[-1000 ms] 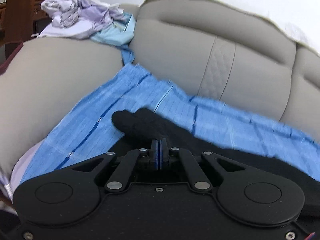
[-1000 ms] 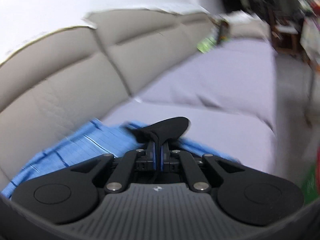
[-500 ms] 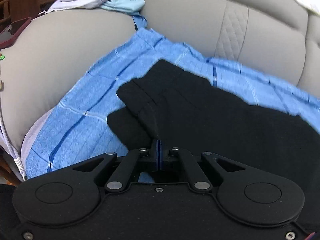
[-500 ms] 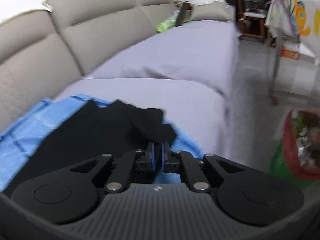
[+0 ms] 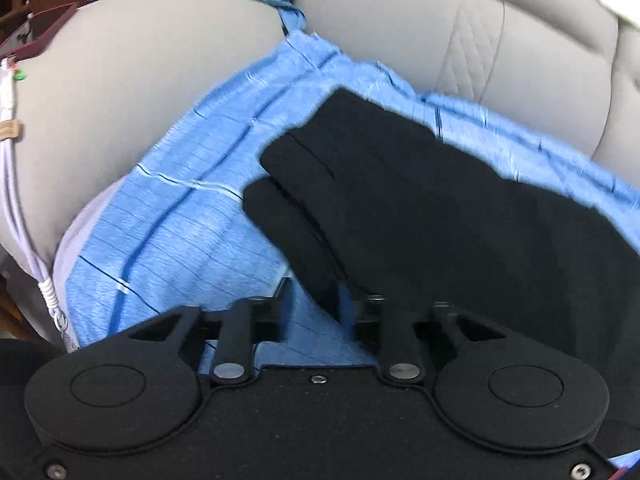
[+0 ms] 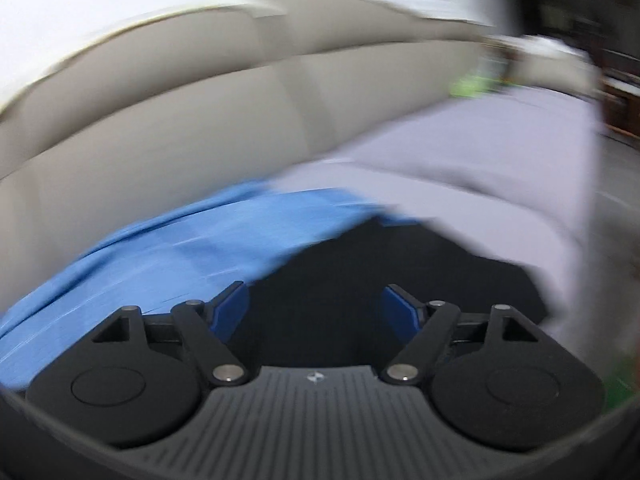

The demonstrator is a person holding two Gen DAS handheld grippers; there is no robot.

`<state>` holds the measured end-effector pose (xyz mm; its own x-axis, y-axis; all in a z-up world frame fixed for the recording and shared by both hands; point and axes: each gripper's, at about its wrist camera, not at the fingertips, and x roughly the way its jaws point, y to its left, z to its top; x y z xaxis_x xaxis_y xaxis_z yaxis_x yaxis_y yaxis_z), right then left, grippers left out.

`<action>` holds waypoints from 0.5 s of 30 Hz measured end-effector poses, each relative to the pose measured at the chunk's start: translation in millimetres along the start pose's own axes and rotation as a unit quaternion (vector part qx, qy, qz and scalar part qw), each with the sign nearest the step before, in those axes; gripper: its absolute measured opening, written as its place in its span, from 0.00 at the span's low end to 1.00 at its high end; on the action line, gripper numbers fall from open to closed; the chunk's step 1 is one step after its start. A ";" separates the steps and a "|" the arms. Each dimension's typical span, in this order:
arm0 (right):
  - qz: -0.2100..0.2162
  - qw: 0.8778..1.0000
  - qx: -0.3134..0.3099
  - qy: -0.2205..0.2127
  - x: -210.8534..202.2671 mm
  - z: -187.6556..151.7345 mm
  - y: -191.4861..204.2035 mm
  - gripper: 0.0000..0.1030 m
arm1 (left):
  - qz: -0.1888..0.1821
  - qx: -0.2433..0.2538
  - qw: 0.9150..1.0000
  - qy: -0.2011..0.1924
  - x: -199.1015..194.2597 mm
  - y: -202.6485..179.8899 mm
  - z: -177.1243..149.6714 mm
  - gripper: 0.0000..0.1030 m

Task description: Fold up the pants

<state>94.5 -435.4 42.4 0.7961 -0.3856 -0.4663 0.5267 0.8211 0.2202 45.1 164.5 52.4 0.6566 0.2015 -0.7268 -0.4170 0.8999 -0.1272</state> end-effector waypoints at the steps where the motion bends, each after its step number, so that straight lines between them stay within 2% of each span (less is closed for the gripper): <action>1: 0.037 0.999 -0.029 0.004 -5.2 -6.7 22.8 0.83 | -0.006 -0.004 1.000 -0.006 -4.3 3.7 2.7 0.34; 3: 0.119 0.988 -0.102 0.004 -20.9 -31.2 74.4 0.83 | -0.021 -0.008 0.999 -0.023 -12.8 10.3 8.0 0.37; 5: 0.192 0.966 -0.171 0.007 -41.2 -61.3 119.6 0.83 | -0.046 -0.010 0.998 -0.032 -15.5 15.5 15.0 0.48; 8: 0.297 0.923 -0.244 0.026 -79.8 -111.6 171.6 0.83 | -0.072 -0.027 0.996 -0.039 -5.2 23.5 28.2 0.55; 13: 0.383 0.850 -0.359 0.047 -138.1 -183.3 215.5 0.85 | -0.071 -0.066 0.995 -0.014 39.0 31.4 47.5 0.61; 14: 0.393 0.838 -0.376 0.051 -144.9 -193.6 218.9 0.85 | -0.072 -0.073 0.995 -0.018 46.8 32.1 50.1 0.61; 15: 0.394 0.831 -0.390 0.051 -149.5 -203.1 221.3 0.86 | -0.070 -0.074 0.995 -0.026 51.9 31.7 50.9 0.61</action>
<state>31.5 -110.6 -13.2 0.7518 0.4051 -0.5202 -0.5307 0.8400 -0.1130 98.0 223.1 45.0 0.7444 0.1018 -0.6599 -0.4047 0.8548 -0.3247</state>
